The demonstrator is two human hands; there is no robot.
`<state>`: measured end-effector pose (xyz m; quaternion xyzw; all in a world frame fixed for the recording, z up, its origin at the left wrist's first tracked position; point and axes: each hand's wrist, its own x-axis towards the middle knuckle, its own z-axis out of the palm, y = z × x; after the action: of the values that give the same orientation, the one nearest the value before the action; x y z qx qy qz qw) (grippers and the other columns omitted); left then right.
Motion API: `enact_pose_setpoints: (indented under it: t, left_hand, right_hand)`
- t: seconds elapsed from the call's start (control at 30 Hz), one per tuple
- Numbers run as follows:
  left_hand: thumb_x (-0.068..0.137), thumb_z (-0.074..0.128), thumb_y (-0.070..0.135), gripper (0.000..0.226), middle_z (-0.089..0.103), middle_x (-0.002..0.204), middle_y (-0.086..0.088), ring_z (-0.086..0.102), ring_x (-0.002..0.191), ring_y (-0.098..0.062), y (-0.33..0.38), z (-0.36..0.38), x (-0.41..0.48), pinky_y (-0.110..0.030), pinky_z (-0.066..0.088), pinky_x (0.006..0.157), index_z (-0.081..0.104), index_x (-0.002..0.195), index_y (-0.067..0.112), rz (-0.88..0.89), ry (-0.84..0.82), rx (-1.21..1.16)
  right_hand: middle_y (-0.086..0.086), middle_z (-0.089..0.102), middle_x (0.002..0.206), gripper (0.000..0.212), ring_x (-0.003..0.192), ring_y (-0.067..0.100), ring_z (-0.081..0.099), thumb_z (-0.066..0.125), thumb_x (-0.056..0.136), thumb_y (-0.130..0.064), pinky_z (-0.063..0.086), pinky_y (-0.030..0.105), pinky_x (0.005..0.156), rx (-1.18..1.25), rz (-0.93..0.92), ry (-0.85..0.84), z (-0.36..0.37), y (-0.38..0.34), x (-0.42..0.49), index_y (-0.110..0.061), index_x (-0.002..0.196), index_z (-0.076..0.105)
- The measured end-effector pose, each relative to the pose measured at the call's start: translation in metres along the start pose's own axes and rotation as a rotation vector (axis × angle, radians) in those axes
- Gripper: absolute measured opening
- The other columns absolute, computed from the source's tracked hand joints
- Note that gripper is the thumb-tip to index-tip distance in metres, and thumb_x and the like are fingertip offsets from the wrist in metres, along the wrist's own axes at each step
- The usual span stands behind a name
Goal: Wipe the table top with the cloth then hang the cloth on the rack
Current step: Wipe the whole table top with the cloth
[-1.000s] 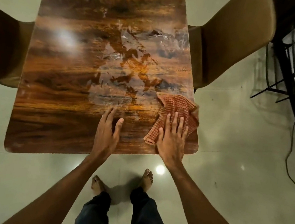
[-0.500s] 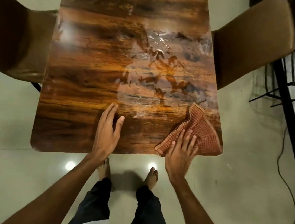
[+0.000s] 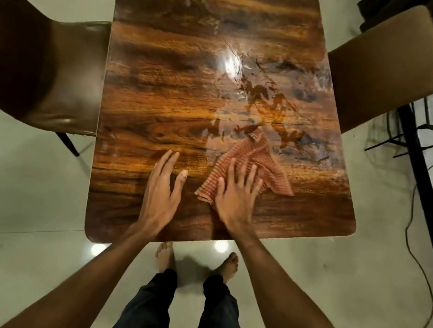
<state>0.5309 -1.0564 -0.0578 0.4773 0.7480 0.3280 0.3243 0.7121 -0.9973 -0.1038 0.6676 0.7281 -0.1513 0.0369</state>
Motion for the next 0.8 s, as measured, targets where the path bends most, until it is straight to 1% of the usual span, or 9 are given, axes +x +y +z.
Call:
enact_pose_setpoints:
  t: [0.1,0.17,0.27,0.33,0.4,0.47,0.6,0.67,0.8]
  left_hand:
    - [0.107,0.042,0.042,0.054,0.029,0.164,0.003,0.027,0.15,-0.012,0.0,-0.003,0.009,-0.036,0.022,0.124,0.035,0.156,0.021,0.02,-0.009,-0.01]
    - [0.107,0.041,0.041,0.053,0.031,0.164,0.002,0.029,0.15,-0.012,0.001,-0.005,0.018,-0.039,0.025,0.124,0.036,0.155,0.02,0.035,-0.007,-0.008]
    - [0.106,0.04,0.046,0.056,0.028,0.165,0.003,0.026,0.151,-0.014,0.003,-0.007,0.028,-0.04,0.024,0.123,0.034,0.156,0.021,0.024,-0.017,-0.011]
    - [0.106,0.039,0.047,0.057,0.027,0.165,0.003,0.026,0.151,-0.015,0.006,-0.007,0.032,-0.043,0.025,0.123,0.034,0.157,0.02,0.023,-0.015,-0.021]
    - [0.107,0.04,0.046,0.057,0.027,0.165,0.003,0.026,0.152,-0.016,0.012,-0.002,0.037,-0.047,0.027,0.123,0.034,0.157,0.019,0.012,0.005,-0.03]
    - [0.107,0.04,0.045,0.056,0.026,0.166,0.003,0.026,0.151,-0.016,0.022,0.008,0.042,-0.049,0.027,0.123,0.034,0.156,0.02,-0.011,0.005,-0.029]
    - [0.106,0.04,0.045,0.056,0.028,0.165,0.001,0.026,0.151,-0.015,0.041,0.034,0.053,-0.047,0.027,0.123,0.036,0.156,0.02,-0.034,0.042,0.015]
    - [0.105,0.039,0.048,0.057,0.029,0.165,0.002,0.026,0.151,-0.014,0.045,0.046,0.062,-0.046,0.026,0.124,0.035,0.156,0.021,-0.055,0.066,0.021]
    - [0.106,0.04,0.049,0.057,0.028,0.165,0.002,0.026,0.151,-0.016,0.052,0.076,0.072,-0.048,0.027,0.123,0.035,0.156,0.022,-0.132,0.17,0.039]
  right_hand:
    - [0.006,0.006,0.175,0.06,0.161,0.034,0.002,0.021,0.11,-0.045,0.008,0.064,0.127,-0.036,-0.394,-0.051,0.013,-0.052,-0.007,-0.025,0.166,0.014]
    - [0.001,0.002,0.176,0.061,0.162,0.029,0.004,0.02,0.109,-0.046,0.011,0.062,0.127,-0.056,-0.505,-0.091,0.009,-0.048,0.001,-0.025,0.166,0.015]
    - [0.003,-0.006,0.175,0.08,0.162,0.025,-0.005,0.014,0.098,-0.057,0.001,0.057,0.13,-0.092,-0.303,-0.094,-0.012,0.007,0.034,-0.019,0.167,0.006]
    - [0.009,-0.006,0.175,0.072,0.162,0.026,-0.007,0.018,0.106,-0.049,-0.001,0.052,0.13,-0.04,-0.06,-0.084,-0.032,0.049,0.052,-0.016,0.167,0.001]
    - [0.011,-0.007,0.175,0.065,0.162,0.029,-0.008,0.024,0.111,-0.036,-0.002,0.052,0.131,-0.026,0.033,-0.055,-0.042,0.059,0.059,-0.012,0.167,-0.001]
    - [0.012,-0.01,0.174,0.065,0.161,0.031,-0.011,0.024,0.111,-0.036,-0.004,0.053,0.13,-0.055,-0.089,-0.071,-0.037,0.035,0.052,-0.011,0.166,0.001]
    - [0.003,-0.004,0.176,0.065,0.162,0.024,-0.005,0.02,0.109,-0.045,0.005,0.053,0.131,-0.121,-0.521,-0.158,-0.031,0.022,0.057,-0.019,0.167,0.007]
    - [-0.001,-0.004,0.176,0.066,0.162,0.022,-0.004,0.026,0.11,-0.047,0.003,0.052,0.131,-0.098,-0.513,-0.166,-0.047,0.049,0.106,-0.023,0.168,0.006]
    - [0.009,-0.001,0.176,0.065,0.162,0.03,-0.007,0.03,0.11,-0.044,-0.003,0.054,0.13,-0.07,-0.283,-0.109,-0.078,0.082,0.215,-0.017,0.167,0.013]
